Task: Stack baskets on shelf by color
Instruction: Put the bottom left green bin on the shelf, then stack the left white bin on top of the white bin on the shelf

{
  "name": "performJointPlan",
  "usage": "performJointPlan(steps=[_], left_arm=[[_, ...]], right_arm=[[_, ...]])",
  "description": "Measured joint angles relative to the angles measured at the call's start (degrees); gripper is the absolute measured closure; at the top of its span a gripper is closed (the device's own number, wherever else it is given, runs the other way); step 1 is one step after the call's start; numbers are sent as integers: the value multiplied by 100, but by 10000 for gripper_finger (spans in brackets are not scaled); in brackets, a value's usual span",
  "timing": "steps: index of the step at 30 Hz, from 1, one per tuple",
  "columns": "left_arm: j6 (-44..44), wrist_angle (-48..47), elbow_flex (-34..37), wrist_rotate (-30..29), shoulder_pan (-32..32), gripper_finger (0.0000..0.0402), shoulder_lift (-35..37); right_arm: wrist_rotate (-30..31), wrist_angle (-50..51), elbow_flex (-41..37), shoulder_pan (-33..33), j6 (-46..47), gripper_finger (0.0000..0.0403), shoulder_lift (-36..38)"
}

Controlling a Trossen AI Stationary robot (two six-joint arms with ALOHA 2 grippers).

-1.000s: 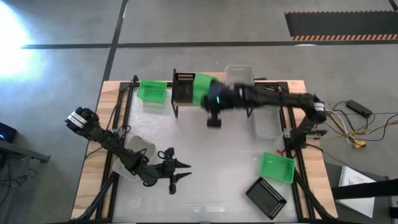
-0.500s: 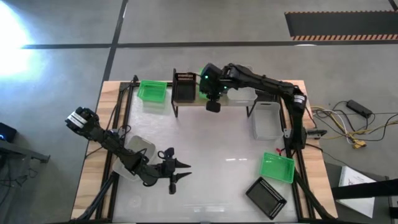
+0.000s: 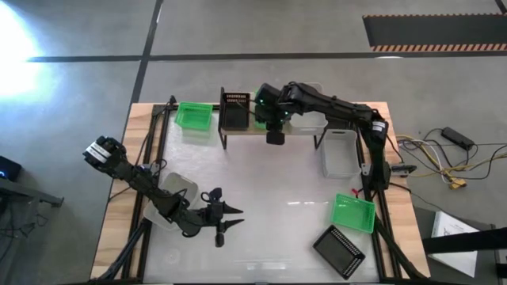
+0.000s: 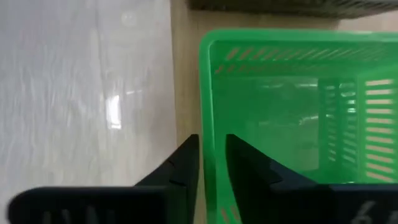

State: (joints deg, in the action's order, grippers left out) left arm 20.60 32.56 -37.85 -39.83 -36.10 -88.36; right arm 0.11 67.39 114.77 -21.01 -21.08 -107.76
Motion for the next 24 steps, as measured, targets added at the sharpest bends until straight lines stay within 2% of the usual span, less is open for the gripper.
performJointPlan(steps=[6, 13, 18, 24], left_arm=[[3, -1, 0, 1, 1, 292, 0], [9, 0, 0, 2, -2, 292, 0], [9, 0, 0, 4, -2, 292, 0], [7, -2, 0, 4, -27, 292, 0]], right_arm=[[-13, 5, 298, 76, 199, 275, 136], [-56, -1, 145, 539, 655, 269, 681], [-54, -290, -636, 1492, 870, 285, 1146], [-7, -1307, -2342, 3024, 1434, 304, 1725]])
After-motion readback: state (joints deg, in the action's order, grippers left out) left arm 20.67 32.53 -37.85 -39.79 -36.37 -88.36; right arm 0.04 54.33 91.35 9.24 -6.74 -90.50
